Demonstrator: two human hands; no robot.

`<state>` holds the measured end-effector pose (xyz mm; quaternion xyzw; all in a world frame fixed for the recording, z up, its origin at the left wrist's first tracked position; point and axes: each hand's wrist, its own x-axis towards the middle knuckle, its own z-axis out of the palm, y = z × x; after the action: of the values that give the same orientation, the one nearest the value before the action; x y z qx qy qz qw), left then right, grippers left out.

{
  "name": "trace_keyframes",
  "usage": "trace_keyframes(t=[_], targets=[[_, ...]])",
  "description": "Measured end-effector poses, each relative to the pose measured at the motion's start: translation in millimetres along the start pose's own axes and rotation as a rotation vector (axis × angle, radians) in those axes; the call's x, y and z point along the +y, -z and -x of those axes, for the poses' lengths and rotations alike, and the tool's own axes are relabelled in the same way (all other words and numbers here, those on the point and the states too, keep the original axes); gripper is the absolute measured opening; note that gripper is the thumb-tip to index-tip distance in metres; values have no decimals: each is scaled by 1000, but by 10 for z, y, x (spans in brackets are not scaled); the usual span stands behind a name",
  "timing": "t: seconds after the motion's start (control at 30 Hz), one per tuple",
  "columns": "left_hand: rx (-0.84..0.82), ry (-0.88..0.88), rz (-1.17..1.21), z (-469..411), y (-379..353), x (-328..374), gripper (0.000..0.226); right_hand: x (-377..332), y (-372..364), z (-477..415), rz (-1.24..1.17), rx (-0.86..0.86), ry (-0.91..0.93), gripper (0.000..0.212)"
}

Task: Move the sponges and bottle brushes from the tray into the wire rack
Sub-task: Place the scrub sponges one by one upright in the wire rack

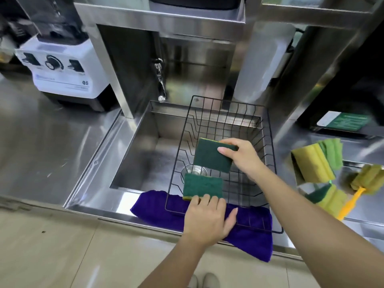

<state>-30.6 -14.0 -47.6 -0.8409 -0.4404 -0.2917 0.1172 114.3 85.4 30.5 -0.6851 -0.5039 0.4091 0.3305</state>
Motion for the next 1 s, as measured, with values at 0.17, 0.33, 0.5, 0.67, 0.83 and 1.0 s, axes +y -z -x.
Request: trace_keyframes(t=[0.17,0.33,0.5,0.67,0.83,1.0], targets=[[-7,1,1,0,-1,13,42,120,-196,-87,29,-58,-28,13],[-9,-3,-8,8,3,19,41,186,-306,-198,74,-132,-55,8],[-3,-11,-7,-6,13,8,42,237,-287,-276,471,-179,-86,45],[-18,-17,-6,-27,30,-2,38,118,-358,-140,888,-150,-53,54],[-45,-23,-3,-49,52,-19,38,45,-222,94,776,132,114,53],[-71,-41,-1,-29,44,-24,43,188,313,300,693,409,81,46]])
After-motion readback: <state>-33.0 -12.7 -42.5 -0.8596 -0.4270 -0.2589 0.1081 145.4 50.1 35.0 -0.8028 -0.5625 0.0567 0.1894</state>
